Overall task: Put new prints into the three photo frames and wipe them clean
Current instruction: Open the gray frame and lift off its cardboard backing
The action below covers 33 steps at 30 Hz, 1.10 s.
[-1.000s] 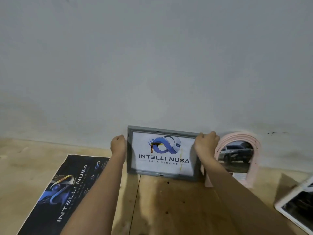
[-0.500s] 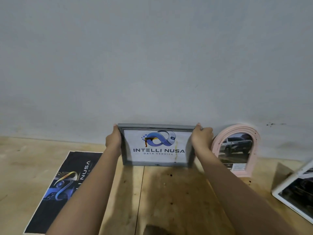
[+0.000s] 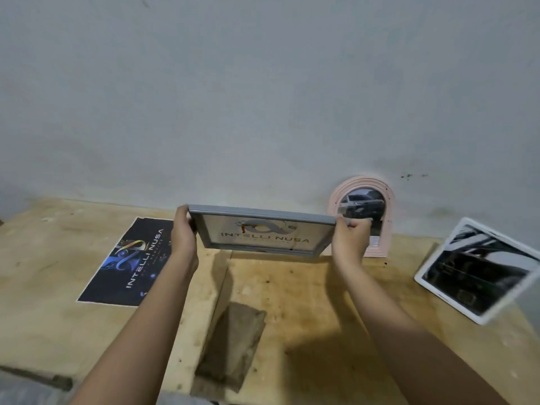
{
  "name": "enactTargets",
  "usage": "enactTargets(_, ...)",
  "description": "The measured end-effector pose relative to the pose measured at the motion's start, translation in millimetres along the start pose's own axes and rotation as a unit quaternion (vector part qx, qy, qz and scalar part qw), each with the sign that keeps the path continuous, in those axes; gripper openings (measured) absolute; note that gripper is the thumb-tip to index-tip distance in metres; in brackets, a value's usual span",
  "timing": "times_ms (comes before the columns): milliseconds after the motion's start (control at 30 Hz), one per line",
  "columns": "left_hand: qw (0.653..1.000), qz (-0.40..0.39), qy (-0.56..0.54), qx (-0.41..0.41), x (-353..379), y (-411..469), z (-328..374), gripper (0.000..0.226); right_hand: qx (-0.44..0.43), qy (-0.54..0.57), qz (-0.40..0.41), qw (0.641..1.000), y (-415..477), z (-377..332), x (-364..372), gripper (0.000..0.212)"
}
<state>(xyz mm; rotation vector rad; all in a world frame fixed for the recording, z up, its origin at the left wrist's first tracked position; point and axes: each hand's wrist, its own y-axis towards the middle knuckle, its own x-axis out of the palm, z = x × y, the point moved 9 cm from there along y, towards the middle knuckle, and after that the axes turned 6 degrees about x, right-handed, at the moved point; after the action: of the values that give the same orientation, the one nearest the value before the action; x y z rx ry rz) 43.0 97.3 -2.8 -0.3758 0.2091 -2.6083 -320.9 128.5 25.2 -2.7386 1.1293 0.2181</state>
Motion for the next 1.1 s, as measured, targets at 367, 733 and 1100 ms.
enactTargets(367,0.996,-0.054,-0.06,-0.042,58,-131,-136,0.031,-0.028,0.04,0.095,0.994,-3,82,-189,0.014)
enactTargets(733,0.984,-0.14,0.09,-0.071,55,-148,-210,0.039,0.094,0.046,0.075,0.992,-14,195,-231,0.017)
enactTargets(1100,0.941,-0.16,0.299,0.017,44,-153,-240,0.043,0.141,-0.169,-0.015,0.975,-14,254,-209,0.055)
